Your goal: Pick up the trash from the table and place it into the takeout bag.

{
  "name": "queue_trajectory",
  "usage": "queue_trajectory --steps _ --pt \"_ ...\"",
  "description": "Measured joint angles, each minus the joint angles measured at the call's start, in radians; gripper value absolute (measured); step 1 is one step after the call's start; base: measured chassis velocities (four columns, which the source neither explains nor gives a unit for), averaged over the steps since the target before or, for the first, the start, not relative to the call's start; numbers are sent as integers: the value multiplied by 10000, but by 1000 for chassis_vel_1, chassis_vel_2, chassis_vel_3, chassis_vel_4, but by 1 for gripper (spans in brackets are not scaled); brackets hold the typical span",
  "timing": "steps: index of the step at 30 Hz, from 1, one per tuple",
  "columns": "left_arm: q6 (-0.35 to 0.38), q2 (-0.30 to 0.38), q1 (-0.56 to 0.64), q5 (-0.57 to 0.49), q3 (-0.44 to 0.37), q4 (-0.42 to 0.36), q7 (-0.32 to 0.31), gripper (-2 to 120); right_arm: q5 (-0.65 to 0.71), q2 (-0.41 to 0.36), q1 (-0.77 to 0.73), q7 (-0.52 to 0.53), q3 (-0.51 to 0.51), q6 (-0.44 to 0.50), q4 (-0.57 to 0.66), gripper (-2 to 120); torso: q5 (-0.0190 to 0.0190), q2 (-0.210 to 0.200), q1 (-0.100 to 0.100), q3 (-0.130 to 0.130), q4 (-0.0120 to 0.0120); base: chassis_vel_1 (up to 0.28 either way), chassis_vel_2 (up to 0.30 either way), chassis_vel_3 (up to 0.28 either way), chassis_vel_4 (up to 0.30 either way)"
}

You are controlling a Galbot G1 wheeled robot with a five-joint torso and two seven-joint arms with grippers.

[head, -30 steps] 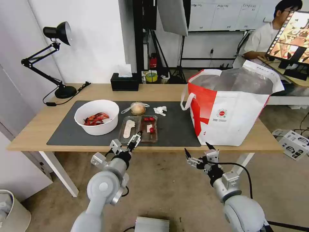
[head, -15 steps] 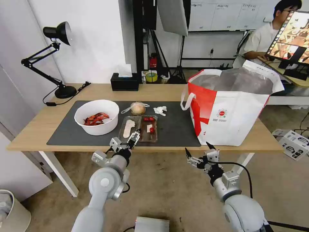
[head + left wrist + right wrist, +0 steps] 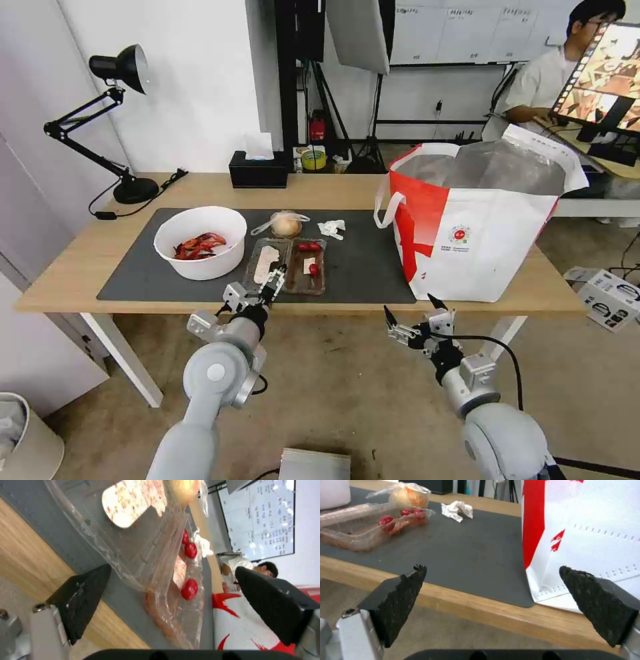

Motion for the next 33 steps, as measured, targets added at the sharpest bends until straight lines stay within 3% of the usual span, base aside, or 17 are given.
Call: queue_trajectory --steps 9,17,33 --pt "-397 -62 -223 -3 -61 95 7 100 -4 31 -60 1 0 6 27 100 0 0 0 1 0 0 0 0 0" --pt "-638 -47 -48 -47 -69 -377 675 100 -17 70 -85 1 -17 10 39 100 0 -1 0 1 0 0 0 0 0" --pt "-793 56 -117 -190 -80 -642 996 100 -27 58 -232 -1 -3 11 199 100 0 0 0 1 0 0 0 0 0"
